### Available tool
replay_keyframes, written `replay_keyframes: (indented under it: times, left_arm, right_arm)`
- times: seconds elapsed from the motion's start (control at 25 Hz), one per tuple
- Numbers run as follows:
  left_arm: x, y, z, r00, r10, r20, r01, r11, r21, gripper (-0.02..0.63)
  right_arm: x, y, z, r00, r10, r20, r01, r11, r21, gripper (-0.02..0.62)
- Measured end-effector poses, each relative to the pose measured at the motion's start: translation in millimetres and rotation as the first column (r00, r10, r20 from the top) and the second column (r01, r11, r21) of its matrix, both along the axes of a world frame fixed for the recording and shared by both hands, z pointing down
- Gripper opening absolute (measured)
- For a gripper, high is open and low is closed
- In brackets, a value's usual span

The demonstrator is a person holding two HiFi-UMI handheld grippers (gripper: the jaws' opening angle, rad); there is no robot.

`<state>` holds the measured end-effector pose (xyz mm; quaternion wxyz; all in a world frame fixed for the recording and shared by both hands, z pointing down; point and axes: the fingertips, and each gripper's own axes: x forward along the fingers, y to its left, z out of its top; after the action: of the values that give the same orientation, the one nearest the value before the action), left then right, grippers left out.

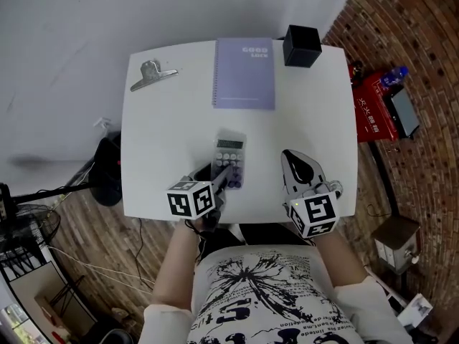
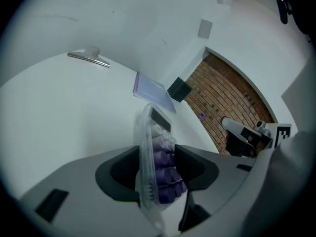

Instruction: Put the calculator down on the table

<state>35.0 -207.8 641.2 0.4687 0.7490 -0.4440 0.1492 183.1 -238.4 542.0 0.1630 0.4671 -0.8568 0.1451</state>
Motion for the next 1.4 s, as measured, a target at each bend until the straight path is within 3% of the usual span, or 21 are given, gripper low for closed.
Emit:
replay_keyframes:
  times: [0.16, 0.36, 0.56, 0.68, 0.8, 1.04, 1.24, 1.4]
  left_arm:
    - [-13.9, -1.2, 7.9, 0.999, -0.035, 0.032, 0.035, 0.999, -0.022, 0.239]
    - [-15.9, 0.0, 2.7, 0.997, -0.007, 0.080, 0.007, 1.000, 0.005, 0.242]
    - [-19.9, -8.7, -35.8, 0.988, 0.019, 0.153, -0.041, 0.989, 0.140, 0.238]
    - [-23.8, -18.6, -77.9, 0.983, 0.007, 0.181, -0.052, 0.968, 0.244, 0.182]
    - [-24.7, -23.8, -126.9, 0.978, -0.005, 0.207, -0.071, 0.932, 0.356, 0.140]
    - [-24.1, -13.4, -215.1, 0.965, -0.037, 0.258, -0.119, 0.817, 0.564, 0.051]
    - [-21.9, 2.4, -265.5, 0.961, -0.044, 0.274, -0.155, 0.733, 0.663, 0.017]
    - [-16.9, 13.8, -294.9, 0.971, -0.025, 0.238, -0.160, 0.672, 0.723, 0.014]
  right_arm:
    - [-4.9, -0.9, 2.4, 1.000, -0.017, -0.003, 0.017, 1.000, -0.005, 0.014]
    - [-9.0, 2.4, 5.0, 0.999, -0.026, -0.021, 0.026, 1.000, -0.012, 0.014]
    - [-7.1, 3.8, -4.6, 1.000, -0.009, -0.011, 0.009, 1.000, -0.020, 0.014]
    - [-4.1, 2.2, -18.4, 1.000, 0.001, -0.006, -0.001, 1.000, 0.002, 0.014]
    - [-3.8, 3.8, -38.0, 1.000, -0.012, -0.004, 0.012, 0.999, 0.034, 0.014]
    - [-5.2, 12.1, -86.3, 0.998, -0.052, -0.027, 0.055, 0.988, 0.145, 0.014]
    - [9.0, 16.8, -129.2, 1.000, -0.001, -0.010, 0.003, 0.966, 0.259, 0.014]
    - [19.2, 23.8, -156.7, 1.000, 0.027, 0.009, -0.028, 0.943, 0.331, 0.014]
